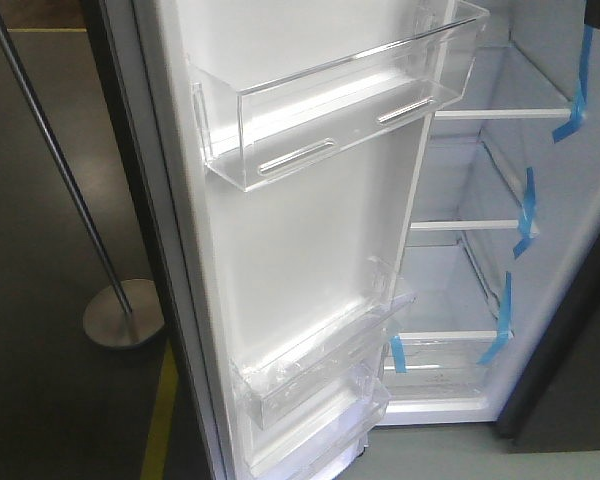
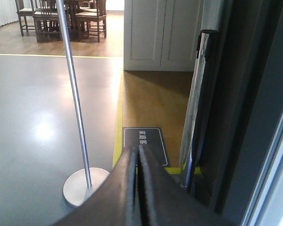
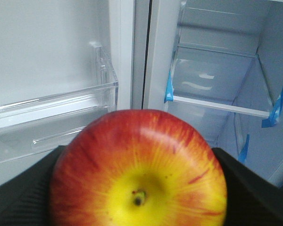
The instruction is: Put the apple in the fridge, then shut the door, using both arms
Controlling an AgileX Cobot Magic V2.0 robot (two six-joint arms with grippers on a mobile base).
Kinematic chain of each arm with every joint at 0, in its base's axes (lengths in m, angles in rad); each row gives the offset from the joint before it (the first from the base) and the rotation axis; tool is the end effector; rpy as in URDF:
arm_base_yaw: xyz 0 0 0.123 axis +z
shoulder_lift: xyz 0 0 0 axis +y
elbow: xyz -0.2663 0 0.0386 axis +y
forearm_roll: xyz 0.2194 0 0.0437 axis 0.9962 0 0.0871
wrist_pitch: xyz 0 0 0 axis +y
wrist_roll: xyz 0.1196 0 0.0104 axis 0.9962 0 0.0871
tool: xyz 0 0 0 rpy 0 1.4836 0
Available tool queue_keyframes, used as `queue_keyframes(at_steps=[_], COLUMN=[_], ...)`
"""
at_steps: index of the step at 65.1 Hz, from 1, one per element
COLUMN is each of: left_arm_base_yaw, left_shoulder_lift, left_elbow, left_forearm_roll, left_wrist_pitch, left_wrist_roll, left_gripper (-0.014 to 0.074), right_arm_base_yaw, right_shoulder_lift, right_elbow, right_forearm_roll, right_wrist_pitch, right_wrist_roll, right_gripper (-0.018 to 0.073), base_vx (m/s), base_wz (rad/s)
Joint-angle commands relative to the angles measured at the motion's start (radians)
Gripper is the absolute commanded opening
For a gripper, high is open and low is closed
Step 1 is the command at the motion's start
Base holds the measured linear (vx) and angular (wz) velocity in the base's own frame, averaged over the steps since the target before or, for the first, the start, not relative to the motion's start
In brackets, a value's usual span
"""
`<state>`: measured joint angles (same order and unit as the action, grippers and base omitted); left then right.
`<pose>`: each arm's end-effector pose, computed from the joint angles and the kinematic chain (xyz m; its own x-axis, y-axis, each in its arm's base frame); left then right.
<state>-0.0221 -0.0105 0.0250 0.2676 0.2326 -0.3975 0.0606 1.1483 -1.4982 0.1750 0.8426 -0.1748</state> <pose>0.0719 0.0057 0.1811 -0.1447 -0.1329 -0.9805 -0.0584 0.9904 -0.1256 0.2255 0.0293 0.4518 -0.3757 -0.0801 -0.9233 -0.2016 0.9795 -0.0029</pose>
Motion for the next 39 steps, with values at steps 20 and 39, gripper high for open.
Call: queue_keyframes(at_steps=[20, 39], left_arm_base_yaw=[0.002, 0.002], left_shoulder_lift=[-0.015, -0.015], left_elbow=[-0.019, -0.019], left_forearm_roll=[0.002, 0.002], left_wrist_pitch=[-0.074, -0.074], left_wrist_roll=[-0.001, -0.001], left_gripper=[-0.0007, -0.0007], right_arm_base_yaw=[-0.003, -0.003], right_shoulder_lift=[-0.017, -0.017], right_elbow=[-0.031, -0.031], right_forearm_roll=[0.006, 0.006], right_wrist_pitch=[-0.083, -0.083], right_wrist_roll=[-0.003, -0.003], right_gripper=[0.0203, 0.0203], base_vx=[0.0, 0.0], base_wz=[0.0, 0.0])
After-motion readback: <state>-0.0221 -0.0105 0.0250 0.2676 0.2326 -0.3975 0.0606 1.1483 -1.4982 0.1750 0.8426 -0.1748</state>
